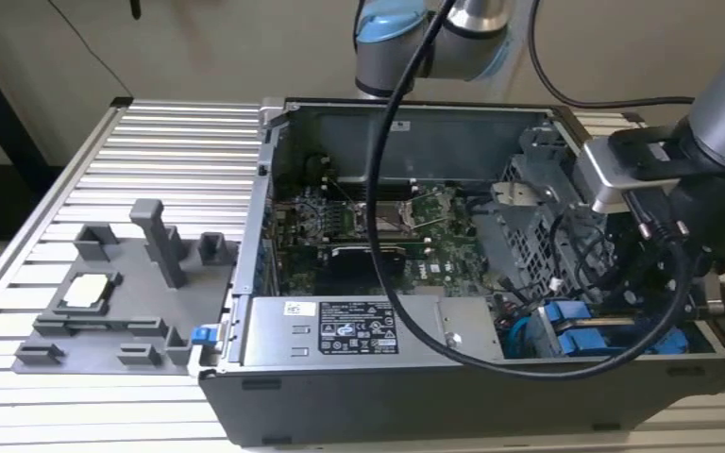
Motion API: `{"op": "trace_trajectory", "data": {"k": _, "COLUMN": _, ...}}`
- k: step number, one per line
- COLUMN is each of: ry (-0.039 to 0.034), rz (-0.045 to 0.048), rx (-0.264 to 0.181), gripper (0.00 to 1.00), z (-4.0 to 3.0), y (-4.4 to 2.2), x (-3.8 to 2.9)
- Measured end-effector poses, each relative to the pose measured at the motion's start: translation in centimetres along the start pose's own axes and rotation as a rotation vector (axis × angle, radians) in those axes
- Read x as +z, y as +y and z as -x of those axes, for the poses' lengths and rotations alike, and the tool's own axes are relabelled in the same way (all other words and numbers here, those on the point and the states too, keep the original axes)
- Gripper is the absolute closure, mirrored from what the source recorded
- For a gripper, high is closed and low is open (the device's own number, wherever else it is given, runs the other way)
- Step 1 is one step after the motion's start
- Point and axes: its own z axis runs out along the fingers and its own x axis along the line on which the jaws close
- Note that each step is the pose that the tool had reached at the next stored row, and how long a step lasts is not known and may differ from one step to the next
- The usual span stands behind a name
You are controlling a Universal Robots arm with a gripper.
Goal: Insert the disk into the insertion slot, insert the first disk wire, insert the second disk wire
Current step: 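Insert the second disk wire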
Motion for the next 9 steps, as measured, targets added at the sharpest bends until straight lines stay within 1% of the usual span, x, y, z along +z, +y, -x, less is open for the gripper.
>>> {"op": "trace_trajectory", "data": {"k": 7, "ry": 0.0002, "rz": 0.0025, "rx": 0.000, "gripper": 0.76, "z": 0.33, "y": -0.33, "x": -2.92}}
{"op": "trace_trajectory", "data": {"k": 8, "ry": 0.0001, "rz": 0.0025, "rx": 0.000, "gripper": 0.76, "z": 0.35, "y": -0.35, "x": -3.12}}
{"op": "trace_trajectory", "data": {"k": 9, "ry": 0.0001, "rz": 0.0025, "rx": 0.000, "gripper": 0.76, "z": 0.36, "y": -0.36, "x": -3.19}}
